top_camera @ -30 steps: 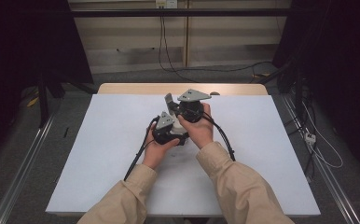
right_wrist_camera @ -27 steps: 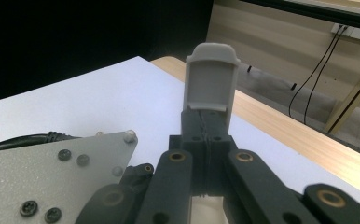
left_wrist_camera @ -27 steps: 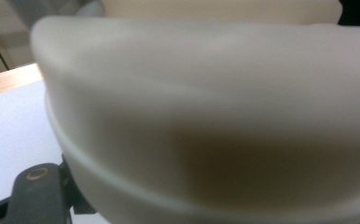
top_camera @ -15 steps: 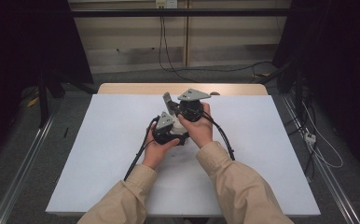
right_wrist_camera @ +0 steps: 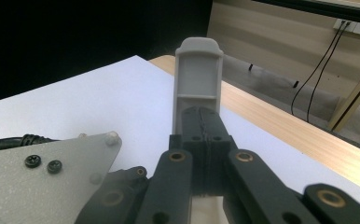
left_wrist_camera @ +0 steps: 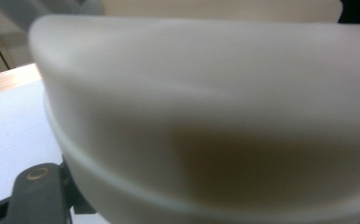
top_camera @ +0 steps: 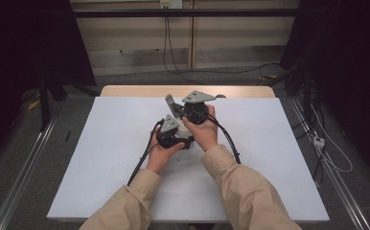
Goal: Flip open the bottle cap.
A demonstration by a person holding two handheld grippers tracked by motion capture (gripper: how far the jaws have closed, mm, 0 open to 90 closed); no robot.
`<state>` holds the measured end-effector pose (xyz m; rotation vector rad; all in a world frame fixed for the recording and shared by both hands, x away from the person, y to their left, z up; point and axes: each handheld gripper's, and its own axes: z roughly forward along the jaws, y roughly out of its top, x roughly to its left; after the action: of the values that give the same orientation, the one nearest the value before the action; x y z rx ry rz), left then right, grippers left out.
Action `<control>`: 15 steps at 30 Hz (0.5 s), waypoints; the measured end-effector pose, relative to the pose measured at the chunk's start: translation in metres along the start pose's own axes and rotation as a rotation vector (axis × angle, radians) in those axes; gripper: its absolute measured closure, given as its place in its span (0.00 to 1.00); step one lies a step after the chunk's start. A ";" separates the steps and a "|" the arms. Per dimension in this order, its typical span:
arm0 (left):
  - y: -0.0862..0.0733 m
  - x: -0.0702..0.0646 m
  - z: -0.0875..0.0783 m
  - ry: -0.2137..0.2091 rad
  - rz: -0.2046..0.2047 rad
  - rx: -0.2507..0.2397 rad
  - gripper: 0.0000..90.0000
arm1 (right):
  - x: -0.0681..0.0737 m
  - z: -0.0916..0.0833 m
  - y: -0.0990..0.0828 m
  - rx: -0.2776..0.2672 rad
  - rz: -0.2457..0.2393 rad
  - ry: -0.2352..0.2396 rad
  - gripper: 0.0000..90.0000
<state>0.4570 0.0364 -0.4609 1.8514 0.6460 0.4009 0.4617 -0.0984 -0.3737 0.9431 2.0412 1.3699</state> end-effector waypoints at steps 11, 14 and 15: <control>0.000 -0.001 0.000 -0.001 -0.011 -0.001 0.21 | -0.001 0.003 -0.001 0.000 0.006 0.006 1.00; 0.000 0.000 0.000 0.000 0.001 0.000 0.21 | -0.001 0.003 -0.002 0.000 0.006 0.007 1.00; 0.000 -0.001 0.000 -0.002 -0.011 0.000 0.21 | -0.001 0.004 -0.002 -0.001 0.007 0.008 1.00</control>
<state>0.4566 0.0360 -0.4612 1.8469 0.6541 0.3919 0.4646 -0.0978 -0.3766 0.9466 2.0451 1.3798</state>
